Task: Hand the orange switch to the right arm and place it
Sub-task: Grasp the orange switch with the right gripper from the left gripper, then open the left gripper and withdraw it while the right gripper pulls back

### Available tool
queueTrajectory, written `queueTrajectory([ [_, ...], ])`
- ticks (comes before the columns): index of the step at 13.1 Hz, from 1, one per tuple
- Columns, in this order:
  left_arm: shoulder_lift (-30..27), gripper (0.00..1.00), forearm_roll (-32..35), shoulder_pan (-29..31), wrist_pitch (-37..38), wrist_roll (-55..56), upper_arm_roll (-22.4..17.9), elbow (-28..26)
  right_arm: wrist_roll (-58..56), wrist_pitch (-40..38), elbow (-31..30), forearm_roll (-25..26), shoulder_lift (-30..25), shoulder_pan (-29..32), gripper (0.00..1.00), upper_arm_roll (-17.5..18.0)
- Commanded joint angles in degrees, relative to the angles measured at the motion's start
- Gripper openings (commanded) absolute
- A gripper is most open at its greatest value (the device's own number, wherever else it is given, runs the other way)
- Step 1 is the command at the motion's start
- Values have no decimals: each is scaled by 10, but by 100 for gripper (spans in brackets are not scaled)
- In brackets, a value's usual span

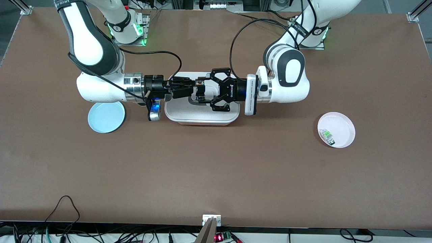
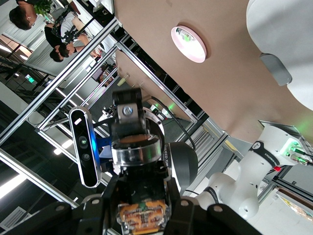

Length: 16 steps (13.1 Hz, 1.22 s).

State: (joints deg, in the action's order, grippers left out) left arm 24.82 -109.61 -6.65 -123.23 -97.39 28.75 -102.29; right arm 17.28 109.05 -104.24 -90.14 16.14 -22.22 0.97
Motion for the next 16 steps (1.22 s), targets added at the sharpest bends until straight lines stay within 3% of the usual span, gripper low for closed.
queueTrajectory([
  [1,-4,100,-14,2,-7,-1,3,4,-19,8,-9,-13,-8,0,25,3],
  [5,-12,100,-3,16,1,50,2,4,-26,7,-4,-3,-9,0,25,2],
  [8,-8,100,115,74,74,110,3,7,-50,6,-5,28,-13,1,25,2],
  [10,1,100,227,120,136,195,-1,44,-60,7,-4,68,-18,2,25,2],
  [12,10,100,336,150,182,280,-1,87,-84,6,-4,136,-27,7,25,2],
  [16,8,100,486,192,239,382,-4,93,-88,4,-7,330,-40,9,24,2],
])
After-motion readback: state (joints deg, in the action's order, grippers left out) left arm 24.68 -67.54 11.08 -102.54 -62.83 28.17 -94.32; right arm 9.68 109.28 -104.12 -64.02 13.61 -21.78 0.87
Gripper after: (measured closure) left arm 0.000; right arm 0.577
